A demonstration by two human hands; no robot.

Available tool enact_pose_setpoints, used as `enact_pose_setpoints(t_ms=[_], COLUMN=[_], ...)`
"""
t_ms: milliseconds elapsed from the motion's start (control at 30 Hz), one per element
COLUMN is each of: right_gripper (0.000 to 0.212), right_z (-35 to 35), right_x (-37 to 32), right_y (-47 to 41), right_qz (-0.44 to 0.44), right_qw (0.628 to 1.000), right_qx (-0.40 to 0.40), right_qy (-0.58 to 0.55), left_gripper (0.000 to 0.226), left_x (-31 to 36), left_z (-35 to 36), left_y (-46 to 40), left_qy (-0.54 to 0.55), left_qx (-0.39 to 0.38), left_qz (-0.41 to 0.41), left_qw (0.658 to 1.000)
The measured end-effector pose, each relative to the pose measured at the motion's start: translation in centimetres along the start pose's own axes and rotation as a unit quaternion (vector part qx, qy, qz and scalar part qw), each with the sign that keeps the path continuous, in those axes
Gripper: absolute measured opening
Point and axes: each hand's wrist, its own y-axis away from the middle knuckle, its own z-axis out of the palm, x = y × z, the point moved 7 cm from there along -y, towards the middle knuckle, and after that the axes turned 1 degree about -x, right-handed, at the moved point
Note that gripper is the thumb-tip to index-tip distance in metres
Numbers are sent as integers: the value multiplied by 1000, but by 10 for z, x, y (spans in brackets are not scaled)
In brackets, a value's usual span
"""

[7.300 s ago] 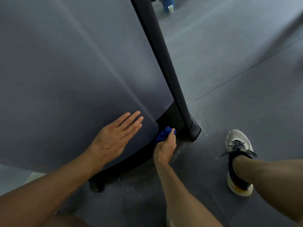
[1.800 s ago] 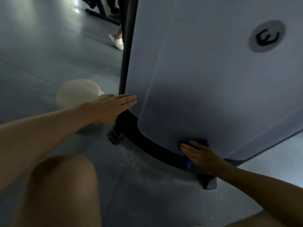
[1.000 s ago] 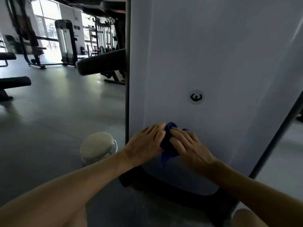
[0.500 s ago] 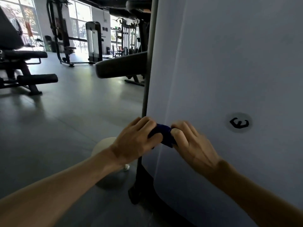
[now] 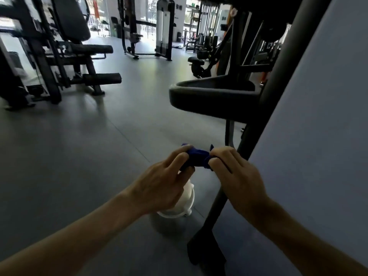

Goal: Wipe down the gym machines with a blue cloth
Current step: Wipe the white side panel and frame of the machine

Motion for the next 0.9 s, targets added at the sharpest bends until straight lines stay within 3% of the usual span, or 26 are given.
enact_pose_setpoints(t_ms=[200,333,500,567,633,767,833,867,900], right_gripper=[17,26,16,10,17,56,27,19,26], right_z=[-50,-107,-212,-253,-296,-395,-447,-478,-508], right_x=[-29,-48,-46,-36,-25,-10,-8,-10,-9], right_y=[-103,-157,-213,-219,-217,-189,-171,-159,-144], right_qz=[-18,1,25,70,120,194,158,140,139], right_qw=[992,985,982,975,971,975,981,983,983], right_qx=[-94,-135,-127,-139,-134,-87,-109,-117,-120], right_qy=[-79,-111,-138,-157,-155,-61,3,25,28], left_gripper=[72,76,76,75,74,72,70,68,68], left_x=[-27,-22,7,28,55,130,179,207,236], left_z=[-129,-213,-314,-347,-374,-419,-433,-440,-447], left_y=[4,-4,-35,-49,-65,-96,-109,-114,-120], left_qy=[-120,-131,-96,-84,-76,-87,-78,-62,-46], left_qx=[-30,-83,-96,-92,-82,-36,-20,-14,-6], left_qz=[21,50,107,136,166,243,270,282,297], left_qw=[992,987,985,983,980,965,959,957,954])
